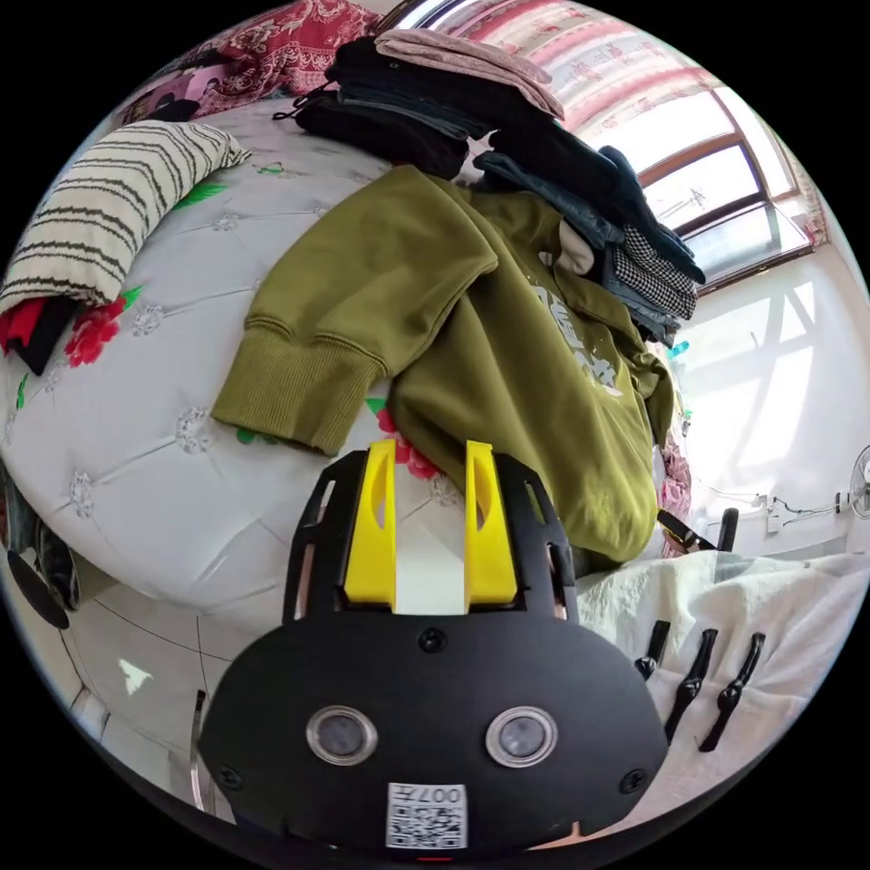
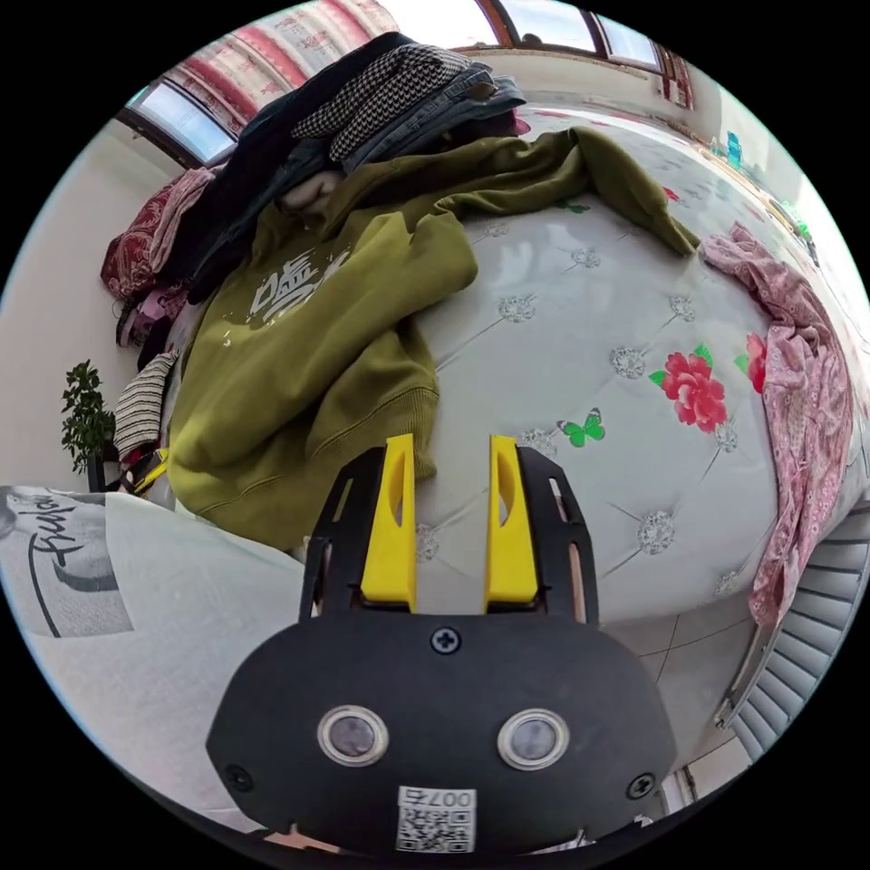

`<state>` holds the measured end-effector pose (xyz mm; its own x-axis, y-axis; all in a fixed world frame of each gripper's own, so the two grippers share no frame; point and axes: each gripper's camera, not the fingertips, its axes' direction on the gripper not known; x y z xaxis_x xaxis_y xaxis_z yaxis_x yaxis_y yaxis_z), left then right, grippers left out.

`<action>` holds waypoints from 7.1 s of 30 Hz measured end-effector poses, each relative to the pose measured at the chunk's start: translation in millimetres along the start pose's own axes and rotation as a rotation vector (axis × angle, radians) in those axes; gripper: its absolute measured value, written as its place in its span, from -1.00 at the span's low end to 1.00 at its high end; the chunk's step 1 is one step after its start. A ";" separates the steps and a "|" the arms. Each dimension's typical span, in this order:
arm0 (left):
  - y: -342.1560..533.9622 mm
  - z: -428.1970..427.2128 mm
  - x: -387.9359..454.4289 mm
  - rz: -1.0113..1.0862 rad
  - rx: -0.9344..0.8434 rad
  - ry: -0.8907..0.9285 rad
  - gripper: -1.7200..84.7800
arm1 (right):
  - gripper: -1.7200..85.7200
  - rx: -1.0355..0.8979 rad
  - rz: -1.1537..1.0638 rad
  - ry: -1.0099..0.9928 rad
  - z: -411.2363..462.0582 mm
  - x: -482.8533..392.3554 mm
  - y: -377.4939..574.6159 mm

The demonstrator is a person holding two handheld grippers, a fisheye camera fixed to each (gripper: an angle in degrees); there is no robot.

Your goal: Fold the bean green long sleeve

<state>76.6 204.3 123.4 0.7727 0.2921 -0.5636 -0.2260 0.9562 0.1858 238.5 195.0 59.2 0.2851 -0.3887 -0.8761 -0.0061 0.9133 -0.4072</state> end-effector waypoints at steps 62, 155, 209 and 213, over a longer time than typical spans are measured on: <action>36.3 -36.4 -26.3 0.148 -0.153 0.415 -0.91 | -0.85 0.086 0.078 -0.409 -175.7 80.5 -17.0; -59.9 -69.1 -56.7 -0.435 0.235 -0.072 -0.98 | -0.80 -0.281 -0.650 -0.074 31.4 -202.7 -178.1; -50.5 2.6 246.3 0.729 -0.070 0.495 -0.74 | -0.79 0.048 0.017 -0.130 -145.3 -15.5 -23.8; 20.6 60.7 240.6 0.677 -0.197 0.426 -0.70 | -0.78 0.057 0.094 -0.138 -147.6 -4.9 -18.1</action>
<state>293.9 293.3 40.5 0.1491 0.7498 -0.6446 -0.6928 0.5444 0.4729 95.7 162.4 32.8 0.4145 -0.2847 -0.8644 0.0147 0.9518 -0.3064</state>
